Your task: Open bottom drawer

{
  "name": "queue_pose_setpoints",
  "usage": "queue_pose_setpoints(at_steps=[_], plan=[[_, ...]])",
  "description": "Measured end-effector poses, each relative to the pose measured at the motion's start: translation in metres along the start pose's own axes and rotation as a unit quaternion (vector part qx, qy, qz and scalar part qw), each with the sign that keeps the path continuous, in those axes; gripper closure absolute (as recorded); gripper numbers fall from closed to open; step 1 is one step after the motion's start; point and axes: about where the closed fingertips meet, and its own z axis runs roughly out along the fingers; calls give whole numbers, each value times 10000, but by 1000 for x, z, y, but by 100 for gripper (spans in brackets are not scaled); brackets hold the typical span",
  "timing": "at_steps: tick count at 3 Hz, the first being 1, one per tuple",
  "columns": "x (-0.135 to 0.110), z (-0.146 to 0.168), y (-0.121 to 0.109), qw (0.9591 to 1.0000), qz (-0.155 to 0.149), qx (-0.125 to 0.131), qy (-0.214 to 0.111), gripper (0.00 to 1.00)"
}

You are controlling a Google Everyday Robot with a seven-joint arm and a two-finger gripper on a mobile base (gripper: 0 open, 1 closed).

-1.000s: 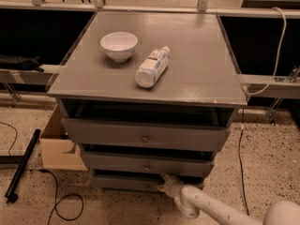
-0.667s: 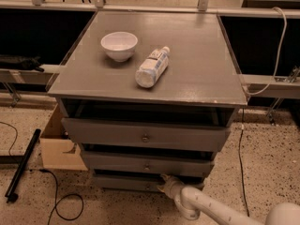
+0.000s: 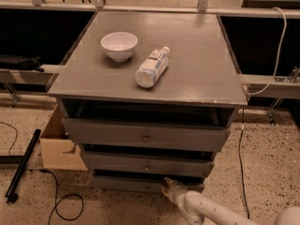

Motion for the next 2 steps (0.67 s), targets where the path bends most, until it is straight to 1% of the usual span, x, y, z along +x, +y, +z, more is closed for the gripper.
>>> queue_pose_setpoints(at_steps=[1, 2], plan=[[1, 0, 1, 10000, -1, -3, 3, 100], [2, -6, 9, 10000, 24, -20, 8, 100]])
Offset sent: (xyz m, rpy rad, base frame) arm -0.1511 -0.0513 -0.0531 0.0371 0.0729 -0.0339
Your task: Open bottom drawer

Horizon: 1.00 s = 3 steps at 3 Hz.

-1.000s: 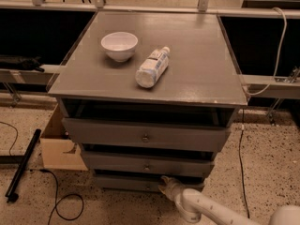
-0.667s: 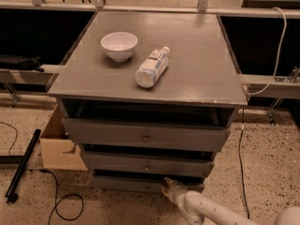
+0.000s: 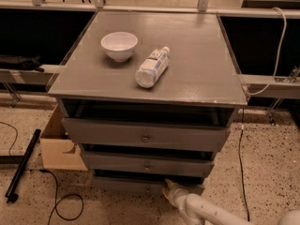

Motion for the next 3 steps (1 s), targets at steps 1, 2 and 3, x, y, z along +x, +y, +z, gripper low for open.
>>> queue_pose_setpoints(at_steps=[1, 2, 3], plan=[[0, 0, 0, 10000, 1, -2, 0, 100], [8, -6, 13, 10000, 36, -86, 4, 100], [5, -5, 14, 10000, 36, -86, 4, 100]])
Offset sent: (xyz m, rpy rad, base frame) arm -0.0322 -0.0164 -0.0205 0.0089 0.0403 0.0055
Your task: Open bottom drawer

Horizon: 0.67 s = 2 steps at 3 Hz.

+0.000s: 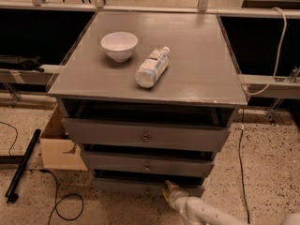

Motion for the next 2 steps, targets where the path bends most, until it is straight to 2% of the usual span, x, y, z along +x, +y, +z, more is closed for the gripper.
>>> queue_pose_setpoints(at_steps=[1, 2], plan=[[0, 0, 0, 10000, 0, 0, 0, 82], [0, 0, 0, 10000, 0, 0, 0, 58]])
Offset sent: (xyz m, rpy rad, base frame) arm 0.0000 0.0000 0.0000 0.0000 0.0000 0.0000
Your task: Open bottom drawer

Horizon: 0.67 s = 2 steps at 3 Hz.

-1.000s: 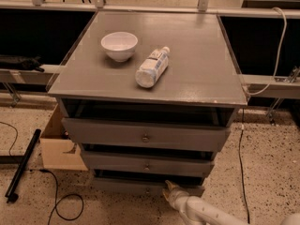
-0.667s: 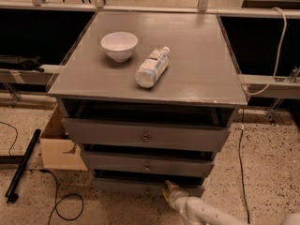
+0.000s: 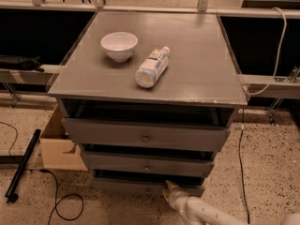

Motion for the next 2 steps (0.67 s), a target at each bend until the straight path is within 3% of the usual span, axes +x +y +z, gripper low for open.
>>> queue_pose_setpoints(at_steps=[1, 2], plan=[[0, 0, 0, 10000, 0, 0, 0, 30], [0, 0, 0, 10000, 0, 0, 0, 44]])
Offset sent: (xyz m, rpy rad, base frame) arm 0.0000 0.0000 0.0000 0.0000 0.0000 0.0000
